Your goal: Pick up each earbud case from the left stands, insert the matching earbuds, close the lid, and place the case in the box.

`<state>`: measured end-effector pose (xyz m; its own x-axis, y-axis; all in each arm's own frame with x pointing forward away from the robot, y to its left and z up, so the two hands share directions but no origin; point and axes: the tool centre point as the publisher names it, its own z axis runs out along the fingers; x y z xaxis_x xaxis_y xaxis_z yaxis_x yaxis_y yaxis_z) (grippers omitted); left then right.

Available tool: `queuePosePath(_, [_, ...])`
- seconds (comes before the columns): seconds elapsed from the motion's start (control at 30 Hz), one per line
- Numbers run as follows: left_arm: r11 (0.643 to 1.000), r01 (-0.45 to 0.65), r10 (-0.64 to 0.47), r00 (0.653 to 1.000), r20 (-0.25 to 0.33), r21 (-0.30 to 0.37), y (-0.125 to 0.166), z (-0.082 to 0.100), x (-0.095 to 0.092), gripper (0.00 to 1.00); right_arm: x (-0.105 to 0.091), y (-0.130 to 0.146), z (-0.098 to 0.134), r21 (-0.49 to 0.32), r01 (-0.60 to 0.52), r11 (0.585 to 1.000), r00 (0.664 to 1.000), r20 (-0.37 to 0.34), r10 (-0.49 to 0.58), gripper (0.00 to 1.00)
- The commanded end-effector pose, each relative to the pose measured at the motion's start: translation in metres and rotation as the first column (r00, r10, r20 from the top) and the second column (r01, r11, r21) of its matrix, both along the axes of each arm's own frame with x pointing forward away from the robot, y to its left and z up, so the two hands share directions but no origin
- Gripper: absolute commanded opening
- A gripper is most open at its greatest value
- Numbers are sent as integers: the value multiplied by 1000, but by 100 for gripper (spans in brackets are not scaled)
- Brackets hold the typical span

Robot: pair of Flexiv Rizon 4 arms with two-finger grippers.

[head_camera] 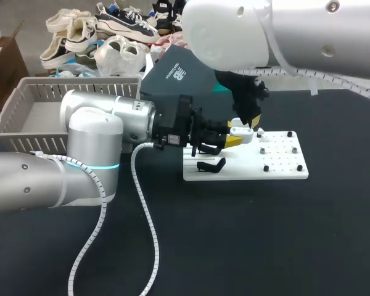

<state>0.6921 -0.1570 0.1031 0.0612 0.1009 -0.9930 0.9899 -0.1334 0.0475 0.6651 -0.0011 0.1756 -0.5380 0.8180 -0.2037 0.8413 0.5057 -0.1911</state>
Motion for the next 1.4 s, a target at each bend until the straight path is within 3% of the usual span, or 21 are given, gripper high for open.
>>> queuePosePath(0.03, [1000, 1, -1, 1000, 1, 0, 0, 0, 1, 0, 8, 3, -1, -3, 4, 1000, 1000, -17, -4, 0])
queuePosePath(1.4, [1000, 1, -1, 1000, 1, 0, 0, 0, 1, 0, 22, 2, -22, 3, 20, 1000, 995, -93, -20, 0])
